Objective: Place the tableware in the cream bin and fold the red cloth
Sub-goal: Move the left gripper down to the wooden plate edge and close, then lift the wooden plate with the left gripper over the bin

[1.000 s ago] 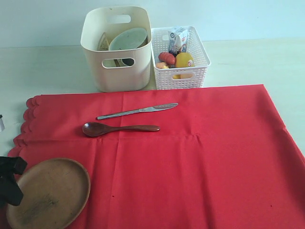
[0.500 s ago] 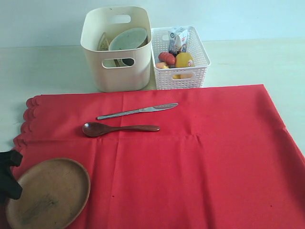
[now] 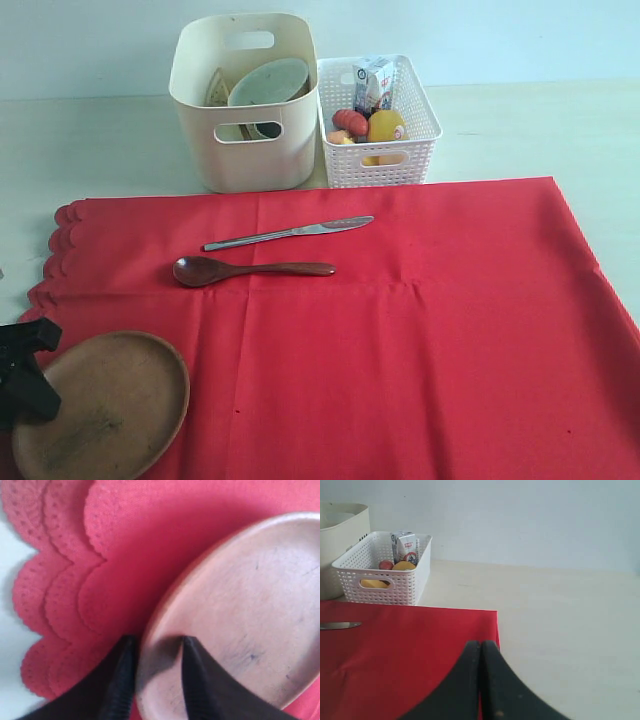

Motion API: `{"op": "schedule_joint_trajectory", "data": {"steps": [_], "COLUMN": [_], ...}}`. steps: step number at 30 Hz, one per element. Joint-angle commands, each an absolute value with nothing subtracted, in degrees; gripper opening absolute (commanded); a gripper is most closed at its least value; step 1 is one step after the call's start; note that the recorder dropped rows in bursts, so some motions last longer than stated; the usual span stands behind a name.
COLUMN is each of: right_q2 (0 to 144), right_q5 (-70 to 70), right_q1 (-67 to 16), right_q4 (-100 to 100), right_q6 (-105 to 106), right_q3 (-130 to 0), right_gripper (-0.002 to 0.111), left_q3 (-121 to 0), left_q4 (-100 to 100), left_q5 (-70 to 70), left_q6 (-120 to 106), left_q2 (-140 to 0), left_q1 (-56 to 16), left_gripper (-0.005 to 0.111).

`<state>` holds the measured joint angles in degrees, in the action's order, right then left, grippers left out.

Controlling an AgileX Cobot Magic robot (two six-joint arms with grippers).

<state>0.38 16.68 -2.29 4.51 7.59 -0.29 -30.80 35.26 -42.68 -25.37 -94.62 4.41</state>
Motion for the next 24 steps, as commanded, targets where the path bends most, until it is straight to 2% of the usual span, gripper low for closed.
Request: {"op": "schedule_joint_trajectory", "data": {"steps": [1, 2, 11, 24], "right_q2": [0.0, 0.0, 0.0, 0.0], "right_q5": [16.2, 16.2, 16.2, 16.2], "right_q1": [-2.0, -2.0, -2.0, -2.0], "right_q4": [4.5, 4.5, 4.5, 4.5], "right_q6": [7.4, 7.4, 7.4, 7.4], "right_q3": [0.0, 0.0, 0.0, 0.0], "right_gripper": [0.0, 0.0, 0.0, 0.0], "left_q3": [-30.6, -30.6, -30.6, -35.3], "left_q4": [35.7, 35.7, 36.6, 37.7], "left_q5": [-42.0, -42.0, -43.6, -49.8], "left_q6": [-26.2, -26.4, -26.8, -27.0], "left_q2": [-94.6, -94.6, -93.0, -79.2], "left_q1": [4.7, 4.7, 4.7, 4.7], "left_gripper": [0.008, 0.0, 0.0, 0.0]}}
